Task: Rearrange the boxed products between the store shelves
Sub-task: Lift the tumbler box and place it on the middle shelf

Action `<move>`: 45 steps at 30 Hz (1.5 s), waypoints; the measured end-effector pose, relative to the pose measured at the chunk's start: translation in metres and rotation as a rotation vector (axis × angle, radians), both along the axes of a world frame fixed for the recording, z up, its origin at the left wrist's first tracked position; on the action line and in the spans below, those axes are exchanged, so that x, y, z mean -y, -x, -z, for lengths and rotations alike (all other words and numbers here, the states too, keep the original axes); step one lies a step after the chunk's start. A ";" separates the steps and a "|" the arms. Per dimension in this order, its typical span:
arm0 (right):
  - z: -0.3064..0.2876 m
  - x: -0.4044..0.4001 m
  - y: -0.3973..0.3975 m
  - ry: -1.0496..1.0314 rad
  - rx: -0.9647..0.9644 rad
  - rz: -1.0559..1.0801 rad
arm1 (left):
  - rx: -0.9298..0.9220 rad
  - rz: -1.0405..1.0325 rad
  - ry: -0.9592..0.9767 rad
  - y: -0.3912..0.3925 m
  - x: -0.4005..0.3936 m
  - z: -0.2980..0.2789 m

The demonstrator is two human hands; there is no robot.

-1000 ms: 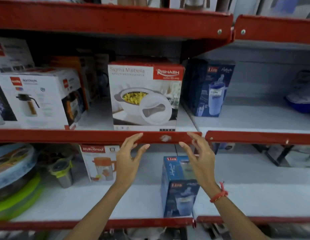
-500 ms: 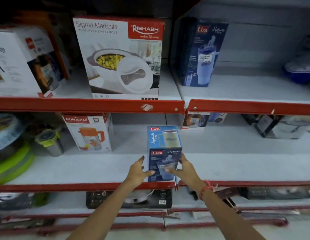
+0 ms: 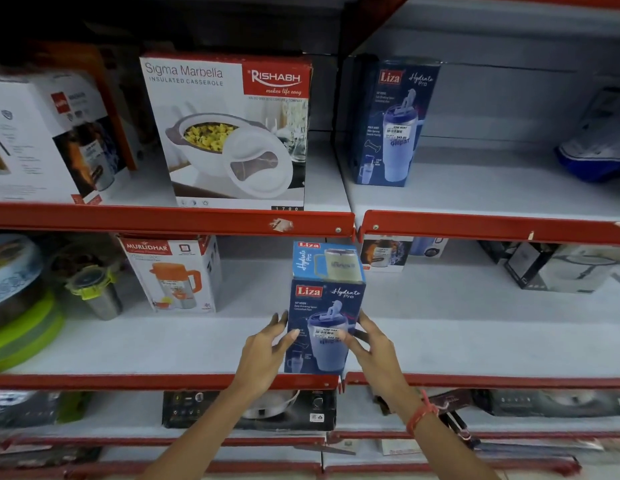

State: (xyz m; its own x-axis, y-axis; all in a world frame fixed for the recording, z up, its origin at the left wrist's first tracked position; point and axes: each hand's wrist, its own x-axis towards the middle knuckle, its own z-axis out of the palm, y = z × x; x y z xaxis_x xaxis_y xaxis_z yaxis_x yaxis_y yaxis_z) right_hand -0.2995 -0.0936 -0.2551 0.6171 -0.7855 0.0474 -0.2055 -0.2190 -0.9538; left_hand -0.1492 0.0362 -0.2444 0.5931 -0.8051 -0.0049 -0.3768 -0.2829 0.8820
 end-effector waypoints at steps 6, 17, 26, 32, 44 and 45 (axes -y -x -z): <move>-0.025 -0.007 0.025 -0.017 0.059 -0.029 | -0.077 -0.012 0.073 0.020 -0.014 -0.023; -0.092 -0.021 0.045 0.072 0.154 -0.071 | -0.120 0.010 0.247 0.037 -0.030 -0.085; -0.189 -0.002 0.040 0.144 0.346 -0.037 | -0.064 0.075 0.455 0.020 -0.007 -0.179; -0.223 0.009 0.038 0.230 0.368 0.041 | -0.063 0.123 0.512 0.016 0.009 -0.215; -0.232 0.032 0.039 0.238 0.363 0.084 | -0.119 0.165 0.541 0.015 0.041 -0.220; -0.234 0.037 0.039 0.231 0.366 0.083 | -0.113 0.160 0.546 0.014 0.047 -0.221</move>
State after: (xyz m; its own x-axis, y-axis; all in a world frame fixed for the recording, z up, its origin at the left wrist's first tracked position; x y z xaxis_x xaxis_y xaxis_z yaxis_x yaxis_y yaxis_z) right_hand -0.3382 -0.1307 -0.0213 0.4620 -0.7749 0.4315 0.1109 -0.4322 -0.8949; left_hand -0.1635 -0.0109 -0.0233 0.4835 -0.7885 0.3801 -0.2728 0.2768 0.9214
